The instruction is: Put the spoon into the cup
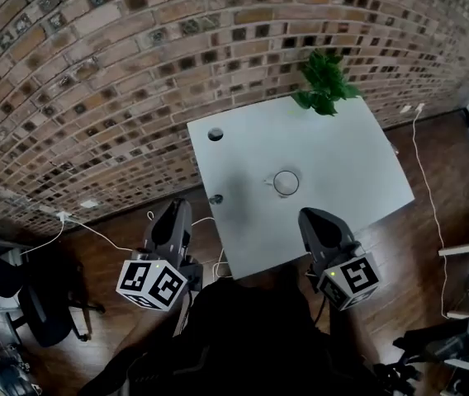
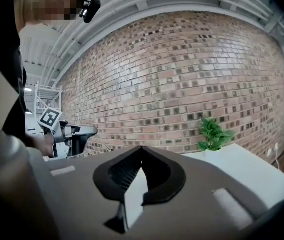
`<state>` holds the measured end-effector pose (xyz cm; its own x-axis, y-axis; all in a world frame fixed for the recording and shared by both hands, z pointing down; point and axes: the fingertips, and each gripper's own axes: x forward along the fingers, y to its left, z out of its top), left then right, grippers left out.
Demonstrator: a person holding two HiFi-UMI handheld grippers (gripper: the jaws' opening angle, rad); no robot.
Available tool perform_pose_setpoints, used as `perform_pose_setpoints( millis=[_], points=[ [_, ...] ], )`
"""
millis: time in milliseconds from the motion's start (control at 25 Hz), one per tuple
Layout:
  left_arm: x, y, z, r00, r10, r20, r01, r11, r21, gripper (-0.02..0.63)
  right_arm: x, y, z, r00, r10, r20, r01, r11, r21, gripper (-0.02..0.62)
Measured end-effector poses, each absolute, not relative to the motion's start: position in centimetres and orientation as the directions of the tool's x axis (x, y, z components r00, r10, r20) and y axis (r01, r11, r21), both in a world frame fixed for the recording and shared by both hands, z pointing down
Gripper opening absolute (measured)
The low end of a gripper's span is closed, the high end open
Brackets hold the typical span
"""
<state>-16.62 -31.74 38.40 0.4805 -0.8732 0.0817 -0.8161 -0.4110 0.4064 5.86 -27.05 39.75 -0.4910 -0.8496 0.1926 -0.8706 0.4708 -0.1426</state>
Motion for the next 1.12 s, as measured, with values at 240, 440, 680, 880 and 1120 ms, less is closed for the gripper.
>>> perform_pose_setpoints(
  millis=[240,440,680,880,1120],
  points=[
    [-9.2,-30.9,38.2,0.374,-0.921,0.109,-0.86,-0.3,0.414,0.036,13.4,-28.3,40.8,-0.595,-0.783,0.182,-0.803,0.575,-0.155,0.006],
    [-4.5,-30.6,38.6,0.295,-0.948,0.121,-0.886,-0.224,0.407,0.037,18.0,-29.4,41.3,-0.661,-0.73,0.175,-0.75,0.633,-0.191,0.006],
    [-1.1,-30.9,38.7,0.272,-0.952,0.14,-0.887,-0.193,0.419,0.035,20.5,-31.0,41.7,-0.686,-0.709,0.161,-0.726,0.653,-0.217,0.006],
    [-1.0,-32.4,40.5,0.283,-0.947,0.15,-0.875,-0.191,0.444,0.035,20.2,-32.7,41.5,-0.671,-0.721,0.175,-0.741,0.636,-0.216,0.006],
    [-1.2,-34.9,44.1,0.321,-0.928,0.189,-0.855,-0.199,0.478,0.035,19.1,-33.6,41.4,-0.645,-0.732,0.221,-0.764,0.617,-0.187,0.006]
  ],
)
